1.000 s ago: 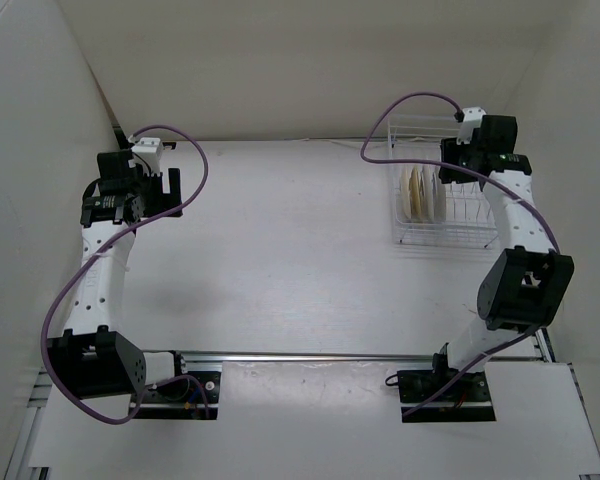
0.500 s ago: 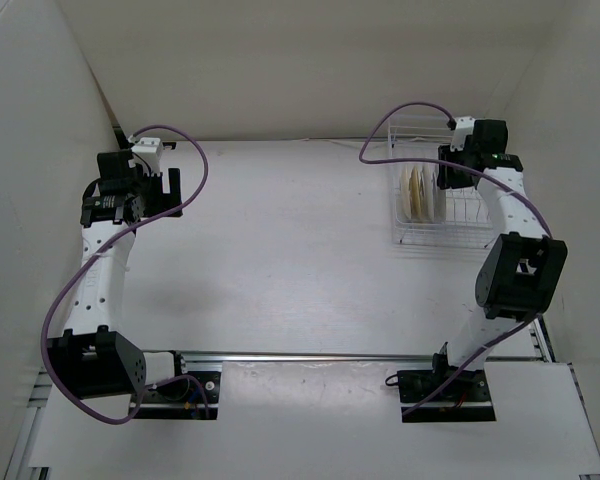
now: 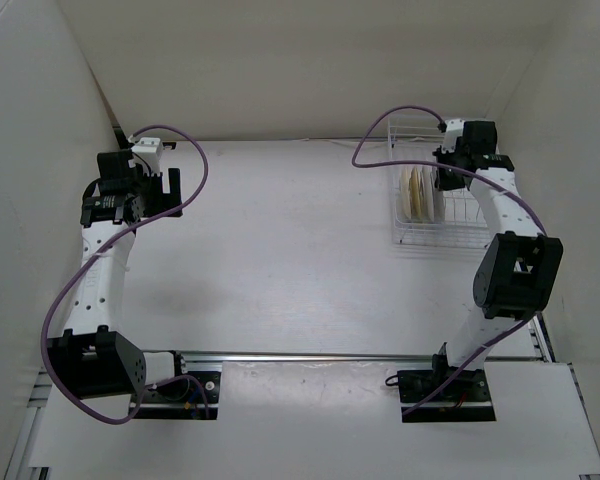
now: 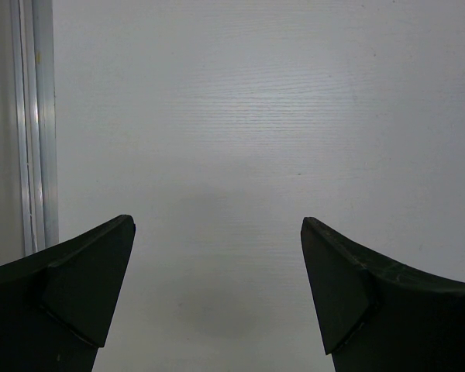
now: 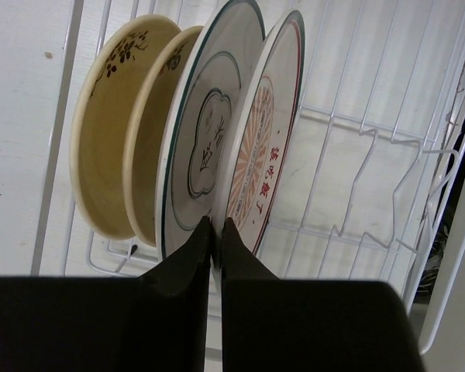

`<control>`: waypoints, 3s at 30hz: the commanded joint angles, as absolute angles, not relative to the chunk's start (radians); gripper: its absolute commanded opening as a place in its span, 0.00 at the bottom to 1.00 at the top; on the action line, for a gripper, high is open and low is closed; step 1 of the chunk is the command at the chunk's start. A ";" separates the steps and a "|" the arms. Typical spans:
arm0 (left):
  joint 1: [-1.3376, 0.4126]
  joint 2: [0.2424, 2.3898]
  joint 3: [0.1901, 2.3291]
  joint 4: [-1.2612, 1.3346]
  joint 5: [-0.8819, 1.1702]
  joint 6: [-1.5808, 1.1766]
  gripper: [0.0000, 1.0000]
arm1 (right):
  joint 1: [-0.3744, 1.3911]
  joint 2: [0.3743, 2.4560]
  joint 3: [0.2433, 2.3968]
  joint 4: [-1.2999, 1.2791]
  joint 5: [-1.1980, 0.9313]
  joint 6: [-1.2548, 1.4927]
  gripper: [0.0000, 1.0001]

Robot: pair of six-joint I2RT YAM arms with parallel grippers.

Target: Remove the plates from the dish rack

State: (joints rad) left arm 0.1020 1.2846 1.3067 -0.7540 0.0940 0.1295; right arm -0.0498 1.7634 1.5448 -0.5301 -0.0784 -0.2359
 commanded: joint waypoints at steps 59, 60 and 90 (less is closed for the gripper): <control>0.106 1.203 1.344 -0.753 0.208 0.138 1.00 | 0.346 1.339 1.436 -0.611 -0.046 -0.643 0.00; 0.106 1.203 1.353 -0.753 0.224 0.138 1.00 | 0.369 1.330 1.392 -0.611 -0.035 -0.664 0.00; 0.035 1.342 1.430 -0.853 0.446 0.201 1.00 | 0.922 1.051 0.813 -0.071 0.255 -1.302 0.00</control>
State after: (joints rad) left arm 0.0734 1.3289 1.3853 -0.8101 0.3874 0.1696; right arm 0.8848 1.0740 0.8192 -0.1886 0.2985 -1.2179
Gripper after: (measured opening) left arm 0.991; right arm 0.033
